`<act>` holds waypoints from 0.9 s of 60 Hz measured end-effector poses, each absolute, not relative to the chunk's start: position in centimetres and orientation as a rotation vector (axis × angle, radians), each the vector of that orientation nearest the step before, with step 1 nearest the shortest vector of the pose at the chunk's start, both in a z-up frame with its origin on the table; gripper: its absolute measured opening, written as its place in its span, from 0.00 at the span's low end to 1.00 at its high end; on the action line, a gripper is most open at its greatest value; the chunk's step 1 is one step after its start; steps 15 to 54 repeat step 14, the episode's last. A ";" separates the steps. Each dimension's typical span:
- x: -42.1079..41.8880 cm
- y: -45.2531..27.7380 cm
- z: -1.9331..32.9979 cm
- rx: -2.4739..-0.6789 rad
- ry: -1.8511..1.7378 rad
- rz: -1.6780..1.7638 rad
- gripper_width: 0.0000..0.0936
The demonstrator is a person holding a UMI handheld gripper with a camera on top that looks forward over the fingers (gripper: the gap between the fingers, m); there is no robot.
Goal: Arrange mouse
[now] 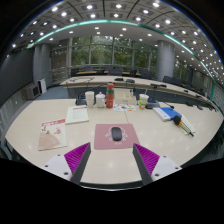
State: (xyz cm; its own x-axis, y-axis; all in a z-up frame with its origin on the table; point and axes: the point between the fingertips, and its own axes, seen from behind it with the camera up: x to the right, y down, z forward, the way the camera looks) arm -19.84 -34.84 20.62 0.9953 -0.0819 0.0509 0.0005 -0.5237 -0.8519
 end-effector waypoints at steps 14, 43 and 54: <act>-20.8 -36.6 22.1 -2.084 0.041 -0.140 0.92; -20.8 -36.6 22.1 -2.084 0.041 -0.140 0.92; -20.8 -36.6 22.1 -2.084 0.041 -0.140 0.92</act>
